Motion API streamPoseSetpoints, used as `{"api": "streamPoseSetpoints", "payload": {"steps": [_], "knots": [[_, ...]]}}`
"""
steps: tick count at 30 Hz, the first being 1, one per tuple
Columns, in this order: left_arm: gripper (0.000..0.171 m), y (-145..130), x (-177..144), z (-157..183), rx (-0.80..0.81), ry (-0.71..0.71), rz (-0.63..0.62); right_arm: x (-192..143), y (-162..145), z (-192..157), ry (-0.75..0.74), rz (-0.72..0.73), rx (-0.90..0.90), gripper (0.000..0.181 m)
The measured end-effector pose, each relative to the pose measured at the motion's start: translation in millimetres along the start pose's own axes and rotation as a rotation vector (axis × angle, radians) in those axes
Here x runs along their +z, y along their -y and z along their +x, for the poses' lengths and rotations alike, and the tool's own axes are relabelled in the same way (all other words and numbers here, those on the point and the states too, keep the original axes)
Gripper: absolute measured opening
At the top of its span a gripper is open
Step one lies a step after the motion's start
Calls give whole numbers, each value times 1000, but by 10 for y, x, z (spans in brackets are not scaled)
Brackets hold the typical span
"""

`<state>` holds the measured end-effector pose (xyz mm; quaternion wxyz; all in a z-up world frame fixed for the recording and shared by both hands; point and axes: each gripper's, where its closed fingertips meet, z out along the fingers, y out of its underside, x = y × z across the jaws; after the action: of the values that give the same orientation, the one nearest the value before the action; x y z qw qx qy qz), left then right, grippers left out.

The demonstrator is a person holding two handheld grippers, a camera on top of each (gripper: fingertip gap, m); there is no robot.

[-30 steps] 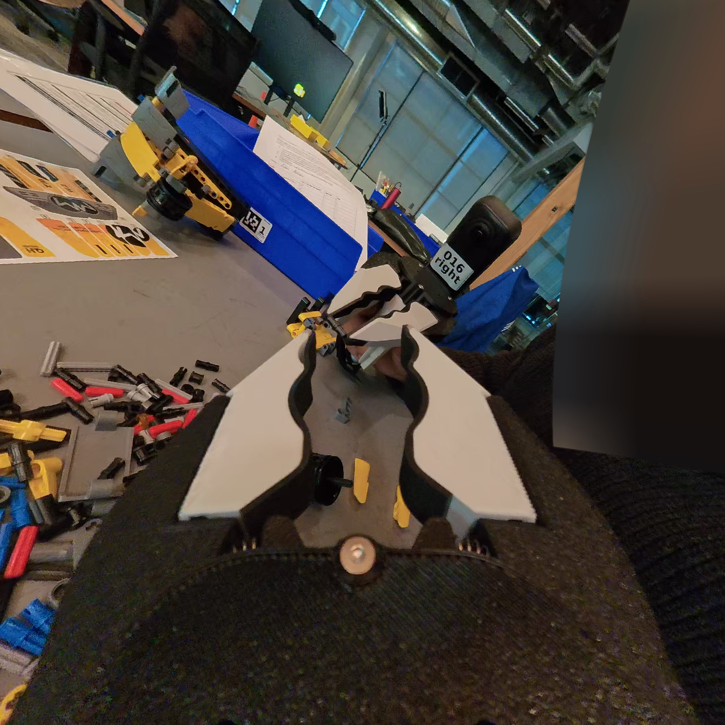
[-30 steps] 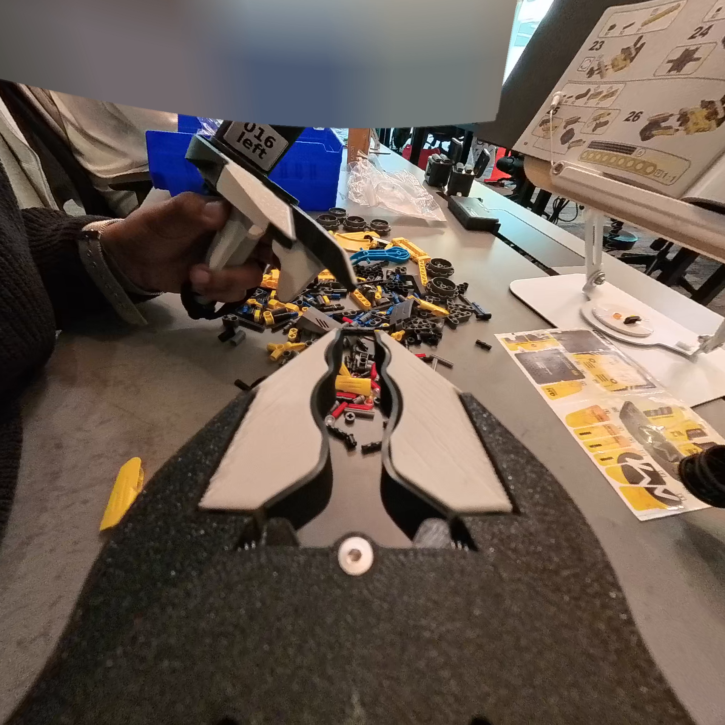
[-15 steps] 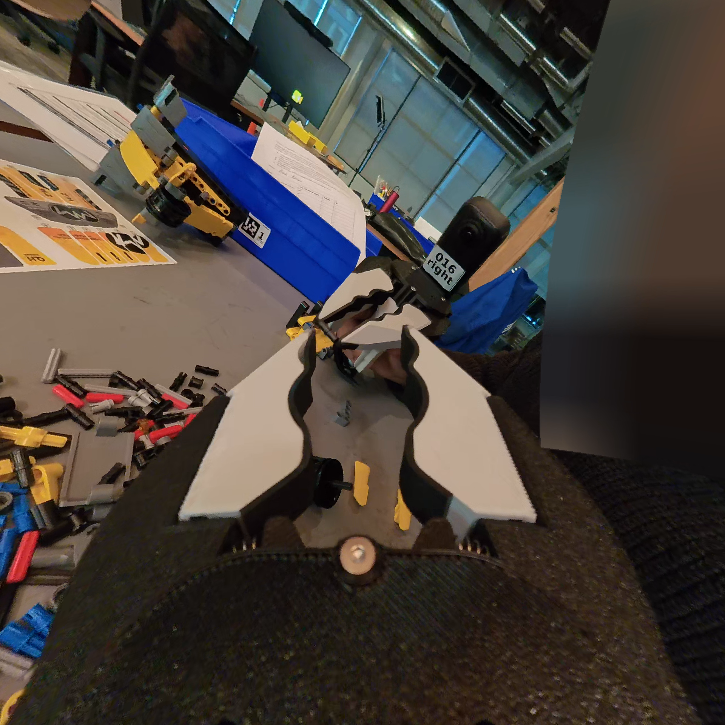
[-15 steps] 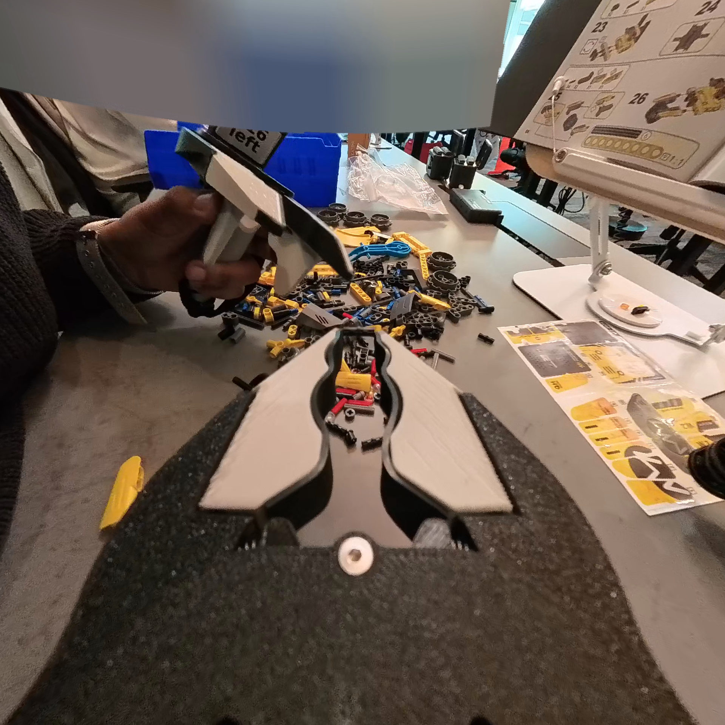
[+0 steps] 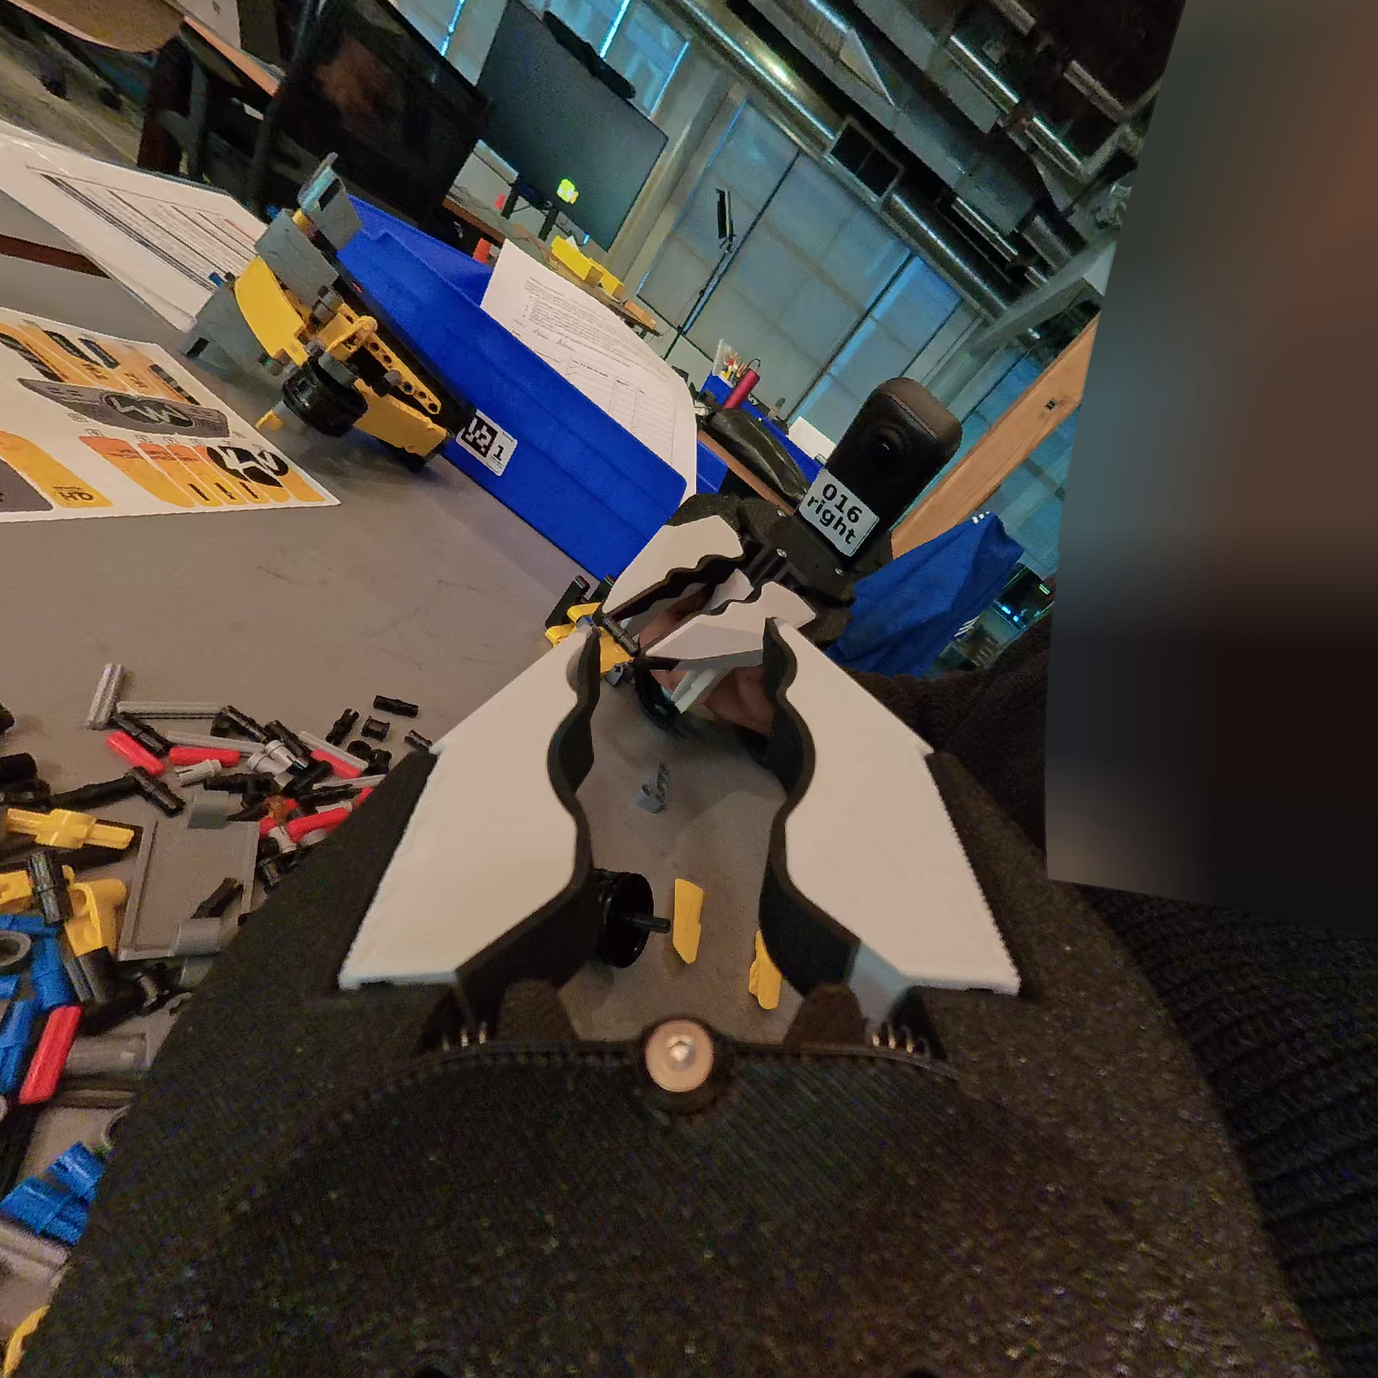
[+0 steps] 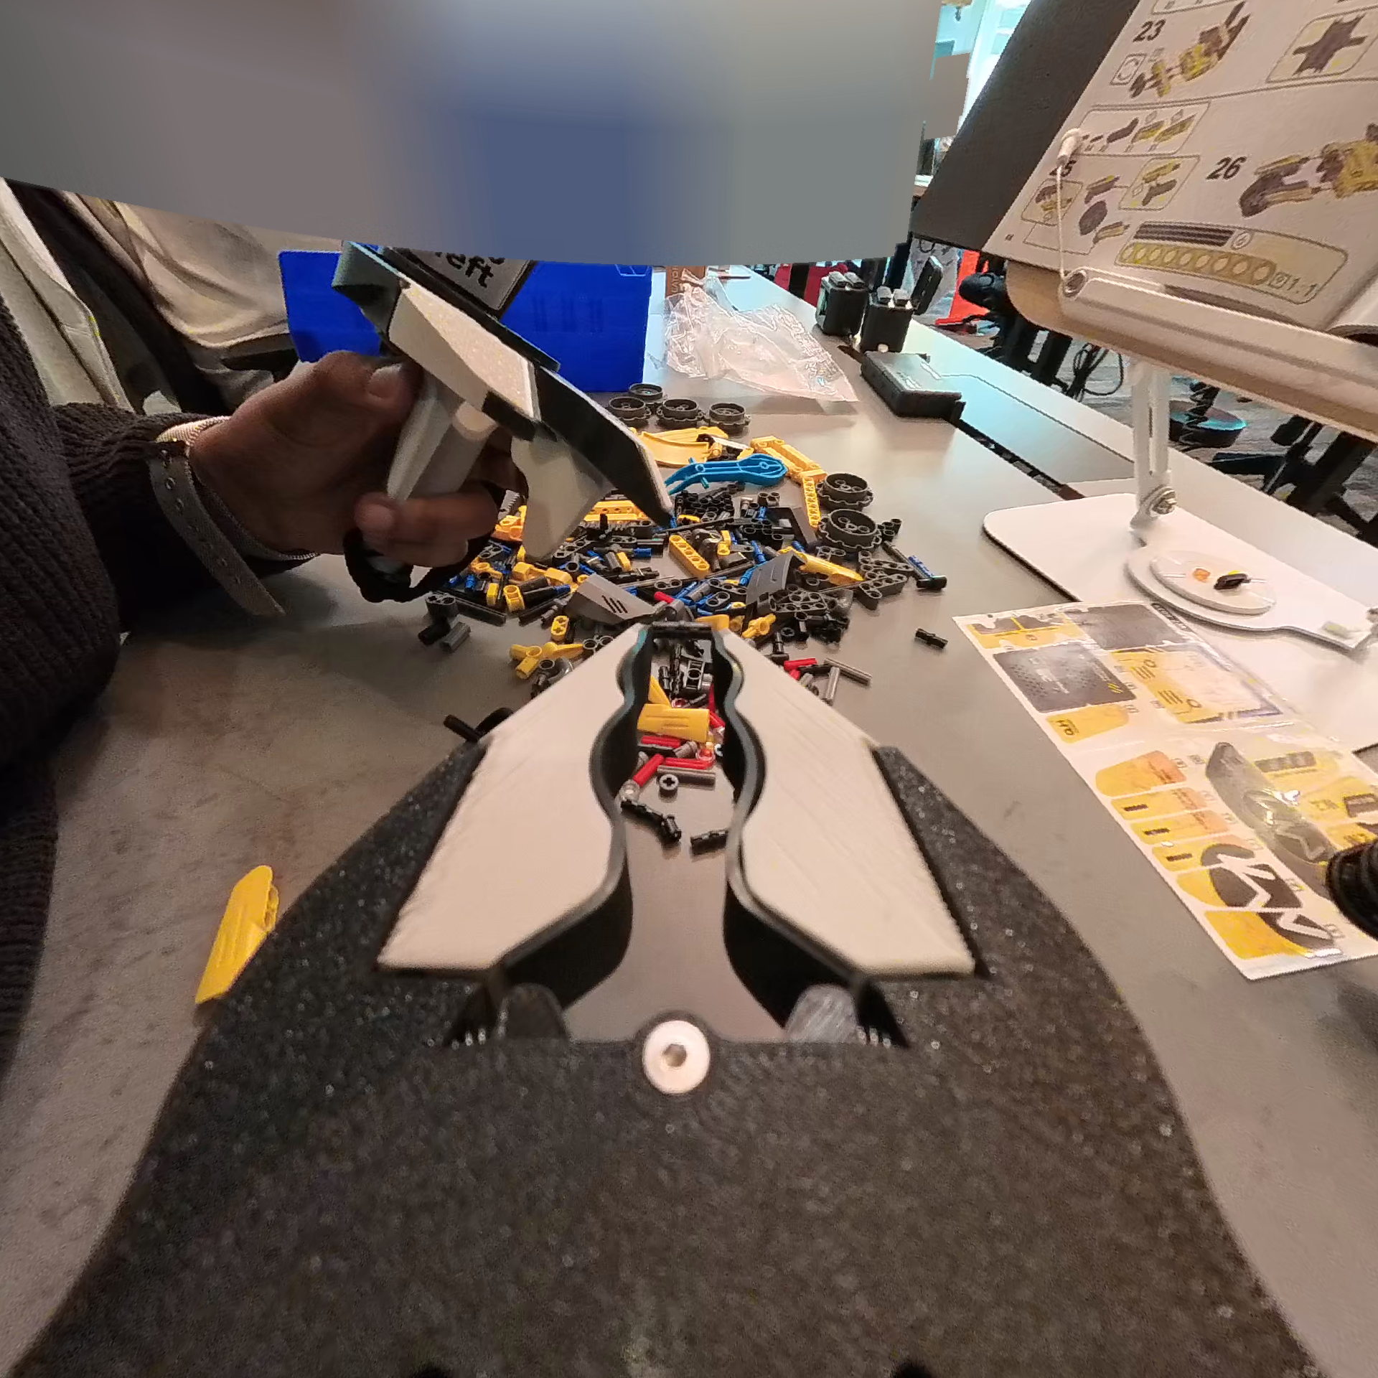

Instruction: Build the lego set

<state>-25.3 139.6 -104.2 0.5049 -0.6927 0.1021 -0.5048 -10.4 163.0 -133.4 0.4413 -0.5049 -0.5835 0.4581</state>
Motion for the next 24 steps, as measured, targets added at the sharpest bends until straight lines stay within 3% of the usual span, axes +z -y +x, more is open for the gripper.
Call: {"api": "streamPoseSetpoints", "payload": {"steps": [12, 17, 24], "knots": [[41, -27, 9, -21, -43, -12, -8, -14, 19, 19, -6, 11, 3, 15], [38, -31, 37, 81, -163, -129, 3, -14, 61, -31, 19, 26, 20, 15], [39, -150, 74, 45, -237, -128, -59, -26, 168, -149, -2, 34, -103, 15]]}}
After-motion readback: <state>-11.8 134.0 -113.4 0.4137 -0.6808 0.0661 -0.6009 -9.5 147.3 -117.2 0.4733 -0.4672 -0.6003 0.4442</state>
